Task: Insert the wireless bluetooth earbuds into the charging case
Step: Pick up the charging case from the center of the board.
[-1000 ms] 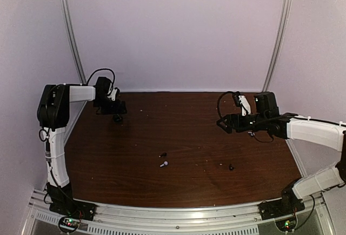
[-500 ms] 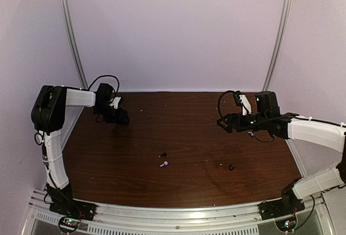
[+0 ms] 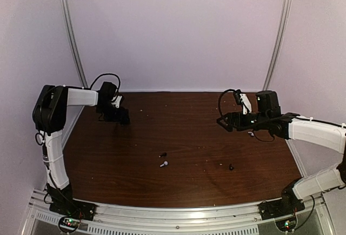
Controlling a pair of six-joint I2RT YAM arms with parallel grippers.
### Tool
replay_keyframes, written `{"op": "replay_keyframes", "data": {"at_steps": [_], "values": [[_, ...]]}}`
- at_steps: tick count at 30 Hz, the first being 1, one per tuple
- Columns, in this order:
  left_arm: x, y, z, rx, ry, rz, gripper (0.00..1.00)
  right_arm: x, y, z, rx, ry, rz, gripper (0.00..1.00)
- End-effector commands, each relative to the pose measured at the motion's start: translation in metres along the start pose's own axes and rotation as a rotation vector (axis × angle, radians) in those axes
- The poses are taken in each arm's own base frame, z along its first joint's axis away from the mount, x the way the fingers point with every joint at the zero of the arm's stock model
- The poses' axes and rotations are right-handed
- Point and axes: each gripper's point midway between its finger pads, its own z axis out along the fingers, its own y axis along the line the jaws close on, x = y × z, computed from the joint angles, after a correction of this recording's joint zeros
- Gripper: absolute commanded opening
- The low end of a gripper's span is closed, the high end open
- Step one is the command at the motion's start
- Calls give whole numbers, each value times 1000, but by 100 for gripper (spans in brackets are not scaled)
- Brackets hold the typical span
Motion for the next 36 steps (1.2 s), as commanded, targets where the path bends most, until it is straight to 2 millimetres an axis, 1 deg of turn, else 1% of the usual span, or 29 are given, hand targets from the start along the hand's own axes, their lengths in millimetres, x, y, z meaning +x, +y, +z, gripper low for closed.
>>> {"op": "replay_keyframes", "data": {"at_steps": [1,5,11,16,21,24,28,36], "values": [[-9,-2,6,-42,-13,24,78,-9,4,-5,-16,-33,-4,100],[-16,-6,10,-17,-12,81,79,-9,3,-5,-13,-32,-5,100],[-15,-7,17,-13,26,156,79,-10,3,-4,-10,-29,-11,100],[-3,-7,26,3,95,219,78,-10,2,-3,-10,-27,-11,100],[6,-6,27,8,128,243,76,-11,3,-1,-15,-24,-12,100],[14,-12,26,46,154,274,73,-10,4,0,-22,-24,-12,100],[23,-13,28,42,179,302,68,-11,5,2,-31,-27,-8,100],[24,-18,27,28,186,367,64,-11,6,1,-34,-28,-7,100]]}}
